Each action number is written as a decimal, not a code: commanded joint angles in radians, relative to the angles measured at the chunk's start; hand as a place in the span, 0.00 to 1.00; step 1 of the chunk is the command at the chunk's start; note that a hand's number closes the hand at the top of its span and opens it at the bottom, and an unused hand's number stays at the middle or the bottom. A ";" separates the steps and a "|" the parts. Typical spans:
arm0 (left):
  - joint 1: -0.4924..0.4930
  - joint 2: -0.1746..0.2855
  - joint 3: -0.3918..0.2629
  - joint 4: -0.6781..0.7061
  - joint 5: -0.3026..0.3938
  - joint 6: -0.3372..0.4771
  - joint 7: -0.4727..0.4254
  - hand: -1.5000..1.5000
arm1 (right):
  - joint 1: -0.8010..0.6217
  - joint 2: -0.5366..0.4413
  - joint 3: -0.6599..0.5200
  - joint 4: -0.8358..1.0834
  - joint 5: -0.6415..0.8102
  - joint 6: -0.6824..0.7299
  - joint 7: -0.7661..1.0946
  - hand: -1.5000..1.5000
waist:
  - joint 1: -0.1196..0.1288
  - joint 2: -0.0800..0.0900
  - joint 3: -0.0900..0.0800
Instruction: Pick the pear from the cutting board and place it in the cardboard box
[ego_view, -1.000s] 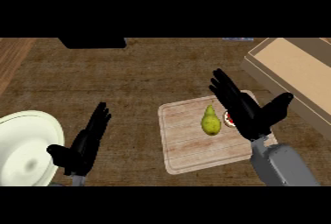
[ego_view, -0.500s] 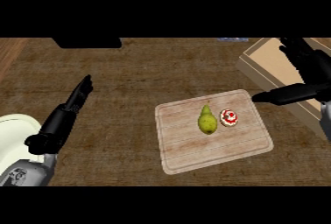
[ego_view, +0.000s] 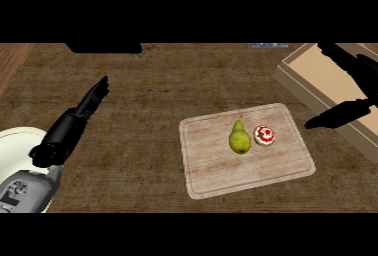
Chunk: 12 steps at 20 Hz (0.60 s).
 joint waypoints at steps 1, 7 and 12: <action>0.024 0.006 0.010 -0.014 -0.009 -0.022 -0.004 0.50 | -0.038 -0.026 0.067 -0.034 0.049 0.123 0.050 0.00 | 0.003 -0.003 -0.001; -0.006 -0.006 0.018 0.023 0.002 -0.046 0.002 0.50 | -0.199 0.010 0.231 -0.036 0.095 0.349 0.270 0.00 | 0.019 -0.001 -0.003; -0.006 -0.002 0.024 -0.023 -0.017 -0.055 0.018 0.50 | -0.339 0.135 0.289 -0.024 0.103 0.464 0.458 0.00 | 0.020 -0.004 -0.002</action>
